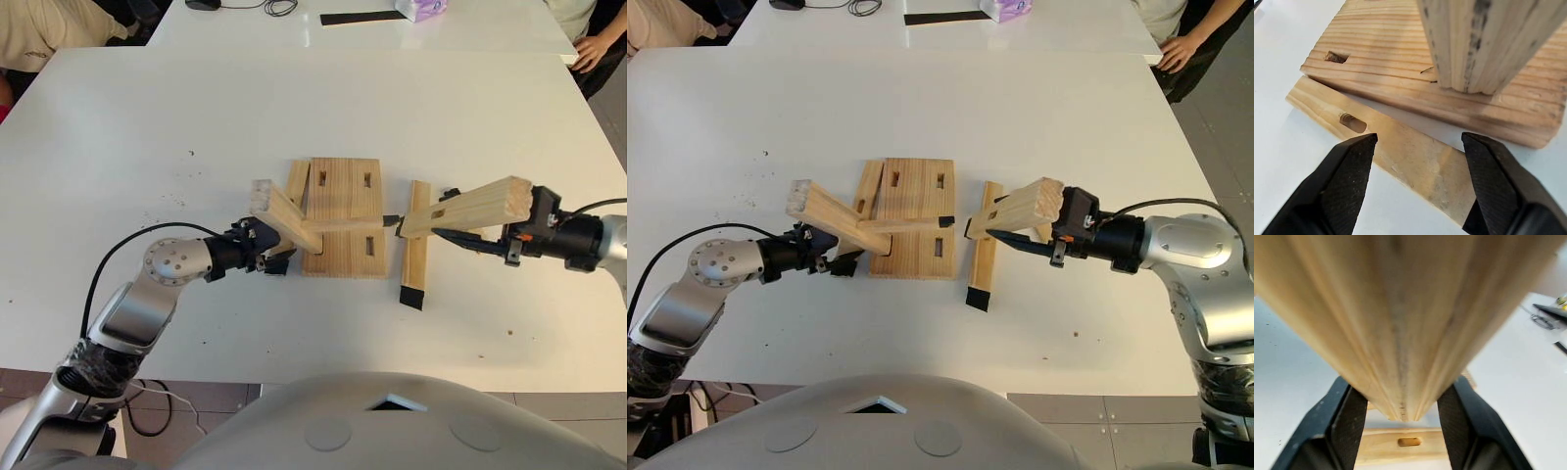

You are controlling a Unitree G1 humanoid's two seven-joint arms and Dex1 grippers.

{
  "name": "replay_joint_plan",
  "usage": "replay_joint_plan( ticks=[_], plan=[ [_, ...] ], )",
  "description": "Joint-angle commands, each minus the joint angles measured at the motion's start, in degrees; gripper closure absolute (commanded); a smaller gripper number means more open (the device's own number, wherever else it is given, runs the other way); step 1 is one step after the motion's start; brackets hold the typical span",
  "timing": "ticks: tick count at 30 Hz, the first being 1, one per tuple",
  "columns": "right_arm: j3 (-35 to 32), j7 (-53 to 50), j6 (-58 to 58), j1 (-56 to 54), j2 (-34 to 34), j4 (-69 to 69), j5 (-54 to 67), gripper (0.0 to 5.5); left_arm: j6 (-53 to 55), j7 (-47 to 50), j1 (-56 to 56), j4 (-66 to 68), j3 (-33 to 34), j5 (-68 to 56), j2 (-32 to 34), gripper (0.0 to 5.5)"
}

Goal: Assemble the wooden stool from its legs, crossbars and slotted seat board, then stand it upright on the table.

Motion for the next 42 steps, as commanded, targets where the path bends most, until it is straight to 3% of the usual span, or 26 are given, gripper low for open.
replay_joint_plan(
  ticks=[1,7,42],
  plan=[
    [-0.8,-0.7,4.4,-3.3,-0.5,-3.2,4.7,3.46,1.7,-2.2,2.0,0.8,0.9,0.2,2.6,2.29],
    [1.7,-2.0,8.4,-3.7,0.4,-6.5,7.4,3.46,2.6,-4.8,-1.5,-0.9,2.9,-2.7,2.8,2.29],
    [8.9,1.4,5.7,-5.2,3.5,0.1,2.2,3.46,0.5,-13.4,-4.1,-2.2,5.5,-6.7,4.6,2.29]
  ],
)
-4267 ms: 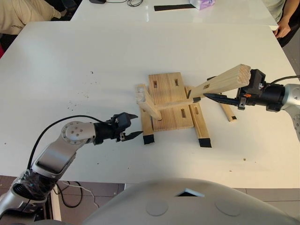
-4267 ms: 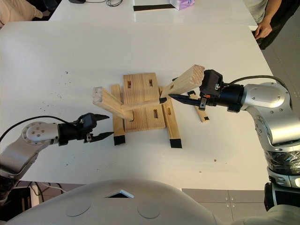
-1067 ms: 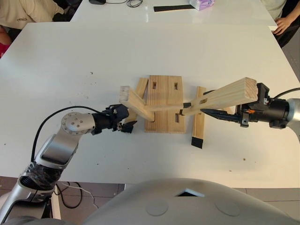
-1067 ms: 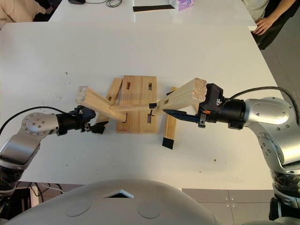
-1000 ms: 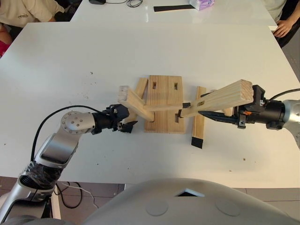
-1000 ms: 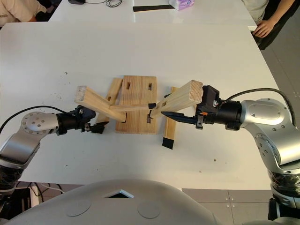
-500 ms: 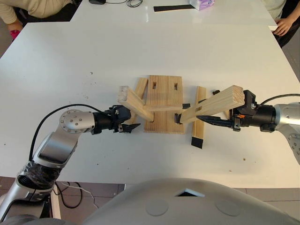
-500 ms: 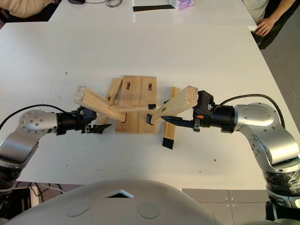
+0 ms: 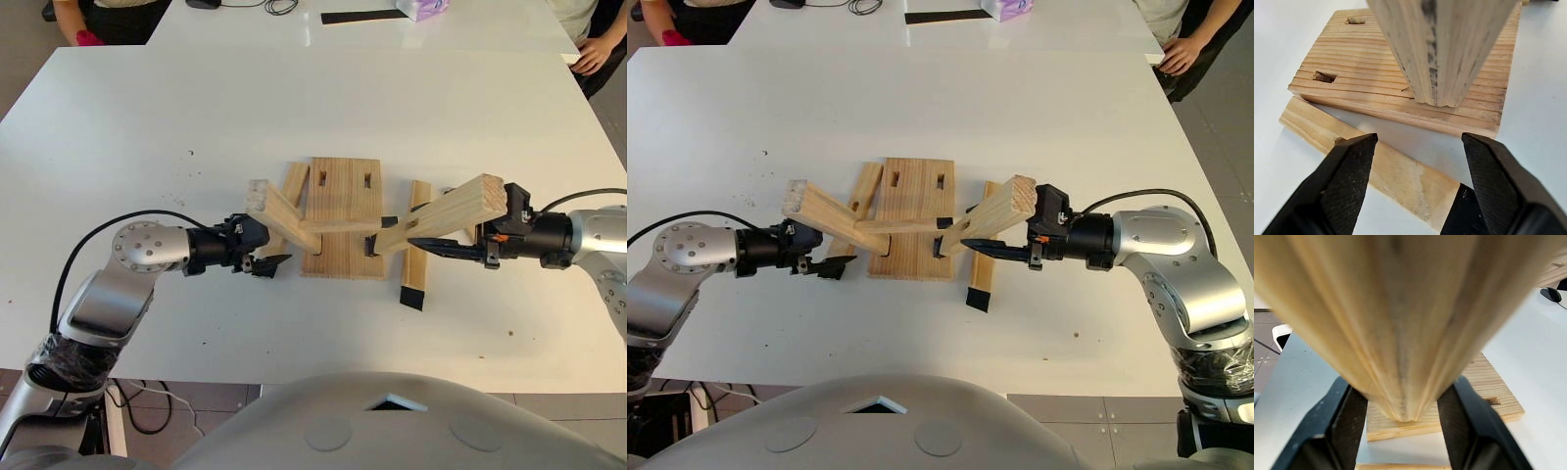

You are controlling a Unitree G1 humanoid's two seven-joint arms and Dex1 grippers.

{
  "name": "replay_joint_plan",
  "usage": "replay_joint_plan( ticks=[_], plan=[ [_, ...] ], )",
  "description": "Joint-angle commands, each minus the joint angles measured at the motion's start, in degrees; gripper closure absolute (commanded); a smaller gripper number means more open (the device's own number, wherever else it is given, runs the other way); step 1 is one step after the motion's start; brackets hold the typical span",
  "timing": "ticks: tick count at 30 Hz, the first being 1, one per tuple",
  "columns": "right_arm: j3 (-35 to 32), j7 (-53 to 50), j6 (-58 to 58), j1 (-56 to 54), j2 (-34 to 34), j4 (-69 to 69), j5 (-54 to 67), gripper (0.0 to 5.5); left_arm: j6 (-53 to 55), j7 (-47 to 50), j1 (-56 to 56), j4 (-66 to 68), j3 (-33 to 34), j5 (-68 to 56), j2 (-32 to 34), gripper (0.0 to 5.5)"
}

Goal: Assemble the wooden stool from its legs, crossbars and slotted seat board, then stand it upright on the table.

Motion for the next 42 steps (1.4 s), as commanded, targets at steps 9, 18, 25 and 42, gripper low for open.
replay_joint_plan(
  ticks=[9,18,25,42],
  plan=[
    [4.5,3.1,-3.0,0.5,0.2,2.7,-3.4,3.46,-0.7,-1.7,-1.9,0.9,0.3,-0.7,0.8,2.29],
    [7.9,5.8,-2.7,-4.5,0.0,8.8,-4.7,3.46,-0.2,-1.5,-4.4,0.7,-0.4,-0.8,-0.3,2.29],
    [10.9,7.4,-2.9,-6.0,-0.6,9.1,-5.9,3.46,0.7,-1.0,-5.9,-0.3,-2.4,-0.4,-1.7,2.29],
    [16.6,9.4,-1.3,-9.4,-4.0,10.3,-8.8,3.46,2.0,1.1,-5.0,-1.6,-4.4,0.8,-3.2,2.29]
  ],
)
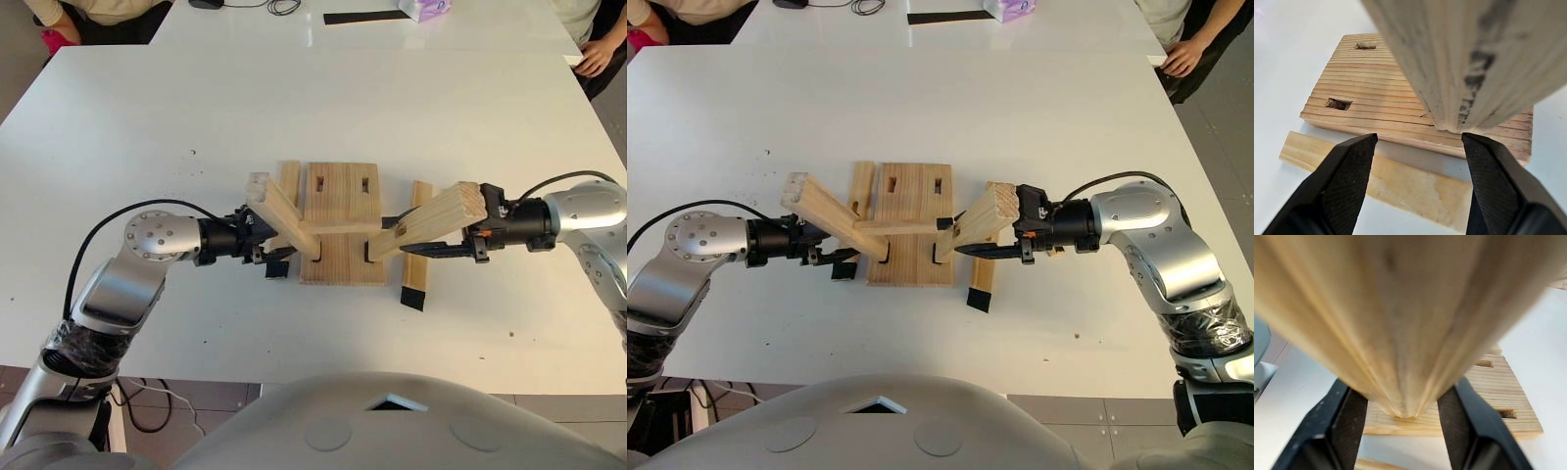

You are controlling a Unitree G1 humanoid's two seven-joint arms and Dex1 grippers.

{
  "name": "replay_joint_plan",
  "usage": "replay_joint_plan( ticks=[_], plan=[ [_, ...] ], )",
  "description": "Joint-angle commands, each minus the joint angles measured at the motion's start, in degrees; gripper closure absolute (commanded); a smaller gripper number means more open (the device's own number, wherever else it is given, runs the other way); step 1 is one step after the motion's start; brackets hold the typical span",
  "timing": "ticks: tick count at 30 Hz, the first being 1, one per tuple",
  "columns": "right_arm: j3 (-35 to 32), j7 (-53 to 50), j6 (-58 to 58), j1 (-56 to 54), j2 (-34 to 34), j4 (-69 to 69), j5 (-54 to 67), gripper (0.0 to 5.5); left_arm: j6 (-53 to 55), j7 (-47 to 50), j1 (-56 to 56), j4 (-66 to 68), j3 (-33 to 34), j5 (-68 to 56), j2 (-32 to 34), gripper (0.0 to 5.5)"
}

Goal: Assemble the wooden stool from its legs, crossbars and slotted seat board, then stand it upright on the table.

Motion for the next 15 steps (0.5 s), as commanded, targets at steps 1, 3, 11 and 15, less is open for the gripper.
replay_joint_plan(
  ticks=[1,3,11,15],
  plan=[
    [5.7,1.4,3.5,1.2,-1.7,1.1,-5.7,3.46,0.1,0.4,-0.3,-2.0,-1.7,0.1,-1.2,2.29],
    [6.2,1.4,4.6,0.8,-1.8,0.6,-5.1,3.46,0.1,0.6,-0.2,-2.0,-1.8,0.2,-1.3,2.29],
    [5.7,0.2,9.5,-1.5,-0.4,0.7,-1.4,3.46,0.0,0.9,-0.4,-2.0,-2.1,0.4,-1.8,2.29],
    [4.7,-1.4,10.1,0.6,0.5,0.4,-0.5,3.46,-0.6,0.6,-0.5,-2.0,-2.6,0.7,-1.8,2.29]
  ],
)
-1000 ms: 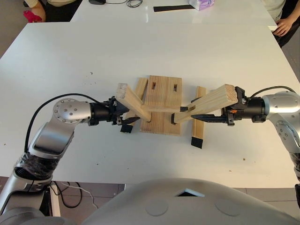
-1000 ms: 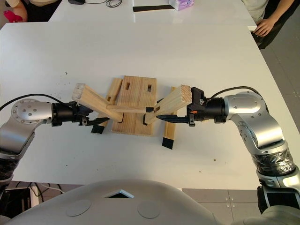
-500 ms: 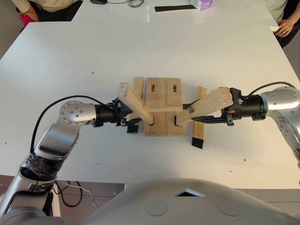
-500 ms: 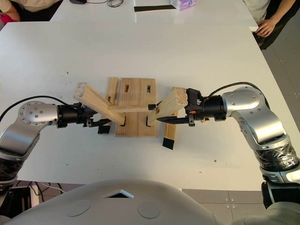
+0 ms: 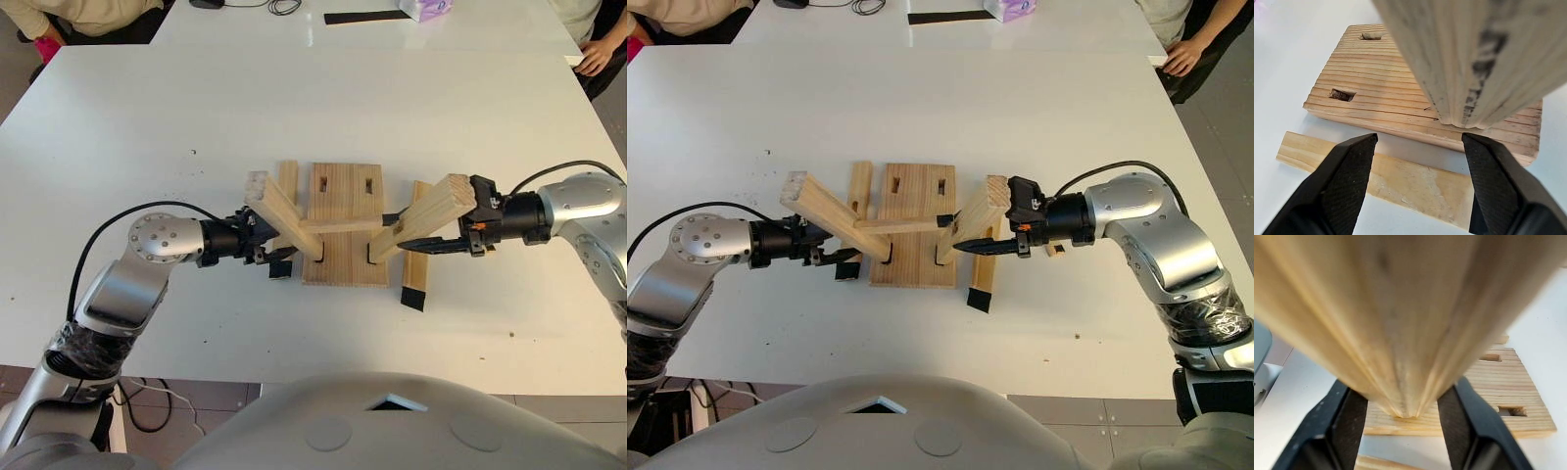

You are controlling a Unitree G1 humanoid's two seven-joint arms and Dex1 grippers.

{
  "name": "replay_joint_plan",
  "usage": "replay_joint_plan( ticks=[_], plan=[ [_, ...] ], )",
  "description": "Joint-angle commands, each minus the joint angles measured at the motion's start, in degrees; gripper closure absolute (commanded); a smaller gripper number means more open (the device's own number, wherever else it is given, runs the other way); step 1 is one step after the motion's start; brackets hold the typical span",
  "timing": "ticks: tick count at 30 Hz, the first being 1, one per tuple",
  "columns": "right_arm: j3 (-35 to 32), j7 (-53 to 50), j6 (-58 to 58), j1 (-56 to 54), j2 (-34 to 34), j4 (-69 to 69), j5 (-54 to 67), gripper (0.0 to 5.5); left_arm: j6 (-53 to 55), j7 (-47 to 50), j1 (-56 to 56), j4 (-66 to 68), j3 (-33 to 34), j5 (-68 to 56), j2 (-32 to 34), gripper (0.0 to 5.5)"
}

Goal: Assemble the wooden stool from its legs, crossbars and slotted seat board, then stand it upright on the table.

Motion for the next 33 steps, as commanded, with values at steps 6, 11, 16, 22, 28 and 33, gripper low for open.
replay_joint_plan(
  ticks=[6,11,16,22,28,33],
  plan=[
    [3.2,-2.4,4.5,4.7,1.7,-1.5,-0.7,3.46,-2.5,-1.3,-1.5,-1.3,-2.8,0.7,-0.8,2.29],
    [3.0,-3.4,4.7,5.0,2.9,-0.4,-0.6,3.46,-4.2,-2.0,-1.8,-1.0,-3.7,1.7,-0.6,2.29],
    [3.8,-3.7,4.4,5.5,4.1,1.6,-1.7,3.46,-5.4,-3.4,-2.5,-1.0,-4.1,1.2,-0.8,2.29],
    [4.5,-3.7,3.7,5.3,4.8,2.4,-3.1,3.46,-6.3,-4.3,-3.6,-0.4,-4.3,1.4,-1.0,2.29],
    [6.6,-3.2,1.7,4.3,4.9,1.8,-5.9,3.46,-5.9,-4.3,-5.2,0.1,-5.4,2.4,-1.7,2.29],
    [8.9,-3.3,-0.9,4.5,4.4,2.0,-10.3,3.46,-5.1,-3.9,-5.7,-0.8,-6.5,3.2,-2.7,2.29]
  ],
)
